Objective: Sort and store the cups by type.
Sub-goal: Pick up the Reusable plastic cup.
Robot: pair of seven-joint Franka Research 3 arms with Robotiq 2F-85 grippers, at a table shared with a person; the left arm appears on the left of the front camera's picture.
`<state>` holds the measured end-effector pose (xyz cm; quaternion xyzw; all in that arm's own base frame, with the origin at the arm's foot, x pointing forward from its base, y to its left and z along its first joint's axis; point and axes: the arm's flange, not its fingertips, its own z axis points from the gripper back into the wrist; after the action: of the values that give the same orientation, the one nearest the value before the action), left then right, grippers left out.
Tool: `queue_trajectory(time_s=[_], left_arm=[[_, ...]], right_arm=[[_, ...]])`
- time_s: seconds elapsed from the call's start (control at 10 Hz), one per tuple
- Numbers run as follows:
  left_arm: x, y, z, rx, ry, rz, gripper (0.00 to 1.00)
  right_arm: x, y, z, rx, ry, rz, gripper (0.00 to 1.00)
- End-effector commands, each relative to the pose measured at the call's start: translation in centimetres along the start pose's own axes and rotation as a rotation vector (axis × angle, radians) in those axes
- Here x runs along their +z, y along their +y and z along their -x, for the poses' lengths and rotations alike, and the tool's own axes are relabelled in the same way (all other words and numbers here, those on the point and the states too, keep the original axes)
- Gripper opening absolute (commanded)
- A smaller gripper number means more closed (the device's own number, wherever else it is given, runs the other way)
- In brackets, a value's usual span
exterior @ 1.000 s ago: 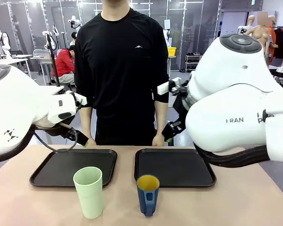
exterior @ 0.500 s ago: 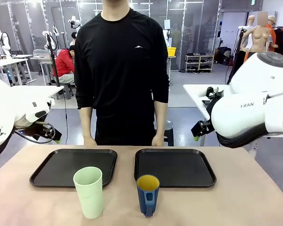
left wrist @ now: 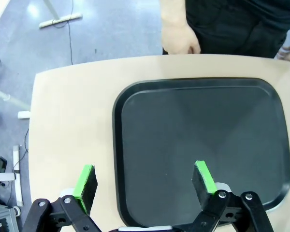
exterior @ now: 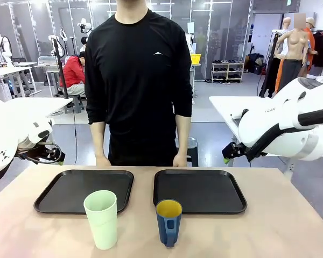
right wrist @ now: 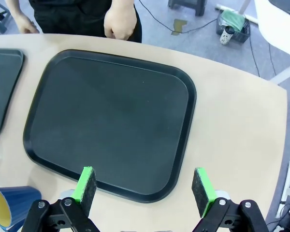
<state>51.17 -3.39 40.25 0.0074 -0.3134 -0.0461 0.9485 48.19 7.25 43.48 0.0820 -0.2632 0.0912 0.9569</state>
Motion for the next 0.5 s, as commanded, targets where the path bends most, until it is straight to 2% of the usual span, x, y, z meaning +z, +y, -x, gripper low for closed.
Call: queue_trajectory(time_s=[0.0, 0.4], left_arm=[[-0.3, -0.91, -0.88, 0.023, -0.005, -0.023, 1.0], [-0.54, -0.51, -0.6, 0.034, -0.009, -0.001, 1.0]], right_arm=[[-0.55, -1.06, -0.77, 0.012, 0.017, -0.019, 1.0], [-0.7, -1.16, -1.24, -0.031, 0.021, 0.028, 1.0]])
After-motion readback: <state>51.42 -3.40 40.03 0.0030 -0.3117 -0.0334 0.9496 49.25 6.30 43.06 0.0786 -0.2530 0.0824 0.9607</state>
